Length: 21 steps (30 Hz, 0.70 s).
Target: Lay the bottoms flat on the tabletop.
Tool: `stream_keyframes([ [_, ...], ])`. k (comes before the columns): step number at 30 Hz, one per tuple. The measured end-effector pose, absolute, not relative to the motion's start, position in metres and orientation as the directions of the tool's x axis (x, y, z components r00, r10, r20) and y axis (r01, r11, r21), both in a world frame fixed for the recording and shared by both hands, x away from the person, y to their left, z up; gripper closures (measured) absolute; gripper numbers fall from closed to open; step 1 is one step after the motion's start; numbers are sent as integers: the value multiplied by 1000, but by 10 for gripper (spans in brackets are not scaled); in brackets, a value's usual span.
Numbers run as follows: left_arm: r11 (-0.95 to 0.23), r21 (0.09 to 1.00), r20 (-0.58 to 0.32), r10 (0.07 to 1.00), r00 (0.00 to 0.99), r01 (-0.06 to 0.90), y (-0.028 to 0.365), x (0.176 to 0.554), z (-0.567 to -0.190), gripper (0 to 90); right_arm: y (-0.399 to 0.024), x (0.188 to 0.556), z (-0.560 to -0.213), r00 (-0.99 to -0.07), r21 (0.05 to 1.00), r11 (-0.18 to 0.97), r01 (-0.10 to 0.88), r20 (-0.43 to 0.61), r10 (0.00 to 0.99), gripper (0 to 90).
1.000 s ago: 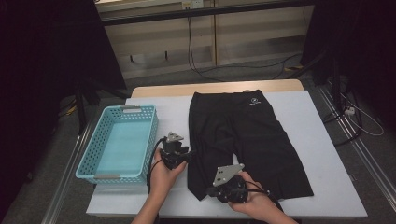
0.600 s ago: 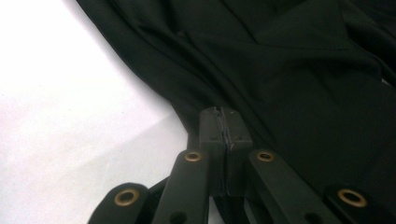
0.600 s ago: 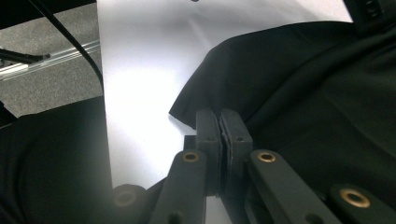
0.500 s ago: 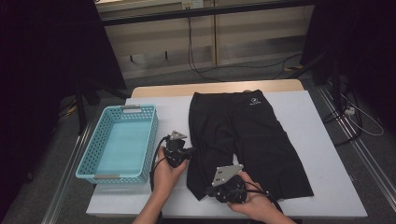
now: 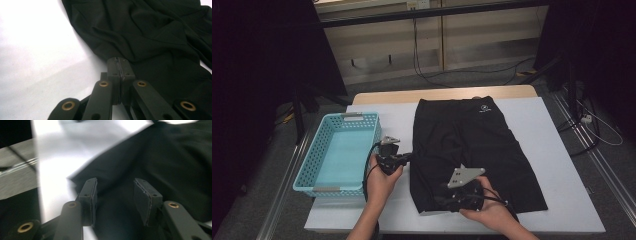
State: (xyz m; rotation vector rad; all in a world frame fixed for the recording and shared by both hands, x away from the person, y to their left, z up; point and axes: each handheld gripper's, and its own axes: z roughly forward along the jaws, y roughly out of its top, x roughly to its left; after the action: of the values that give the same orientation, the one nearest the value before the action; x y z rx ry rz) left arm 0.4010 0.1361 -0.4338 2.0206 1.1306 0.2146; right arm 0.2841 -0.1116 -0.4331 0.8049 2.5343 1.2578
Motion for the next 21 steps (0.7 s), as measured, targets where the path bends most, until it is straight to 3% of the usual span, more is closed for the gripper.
stream_keyframes([
  [5,-299,699,-204,787,582,649,136,401,-436,892,-132,297,-437,-750,767,471,436,20,661,561],
  [11,-289,706,-213,783,584,646,138,397,-435,852,-144,306,-442,-696,749,457,479,8,718,583],
  [15,-330,715,-171,772,612,616,136,392,-437,654,-146,310,-447,-683,730,464,502,4,731,613],
  [21,-369,693,-154,764,627,619,133,385,-446,571,-143,313,-454,-696,699,484,527,28,717,757],
])
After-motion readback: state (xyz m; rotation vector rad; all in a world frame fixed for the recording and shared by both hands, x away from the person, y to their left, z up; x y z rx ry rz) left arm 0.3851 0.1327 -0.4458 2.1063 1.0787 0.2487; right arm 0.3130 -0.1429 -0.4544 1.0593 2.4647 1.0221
